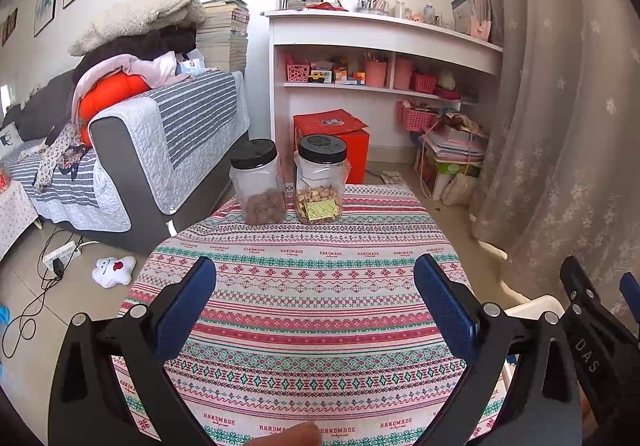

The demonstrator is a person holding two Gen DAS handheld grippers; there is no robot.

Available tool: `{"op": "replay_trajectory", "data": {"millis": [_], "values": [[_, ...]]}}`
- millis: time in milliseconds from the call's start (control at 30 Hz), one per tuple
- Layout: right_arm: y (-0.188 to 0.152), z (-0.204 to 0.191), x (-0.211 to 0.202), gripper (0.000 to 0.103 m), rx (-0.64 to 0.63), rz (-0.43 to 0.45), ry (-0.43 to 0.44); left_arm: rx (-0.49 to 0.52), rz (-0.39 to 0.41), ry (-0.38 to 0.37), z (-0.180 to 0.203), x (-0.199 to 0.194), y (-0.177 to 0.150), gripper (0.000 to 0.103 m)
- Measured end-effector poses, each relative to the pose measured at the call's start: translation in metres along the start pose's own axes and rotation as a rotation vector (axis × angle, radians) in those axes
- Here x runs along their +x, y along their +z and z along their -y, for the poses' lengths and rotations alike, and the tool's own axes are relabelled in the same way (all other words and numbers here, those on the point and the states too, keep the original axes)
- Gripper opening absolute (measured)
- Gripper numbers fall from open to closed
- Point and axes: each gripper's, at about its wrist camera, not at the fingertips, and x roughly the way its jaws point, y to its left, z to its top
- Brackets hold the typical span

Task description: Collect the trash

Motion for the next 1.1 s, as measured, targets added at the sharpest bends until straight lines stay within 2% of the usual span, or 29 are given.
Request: {"op": "replay_trajectory", "data": {"millis": [400,1100], "values": [[0.001,0.006,-0.006,0.096,0.011,0.025,0.011,0.008,-0.008,-0.004,0.008,0.001,-0.002,0.096],[0.000,0.010,-0.009,0.096,0.018,0.050,-0.004,0.015,-0.017,-0.064,0.014,0.002,-0.002,0.096]]}}
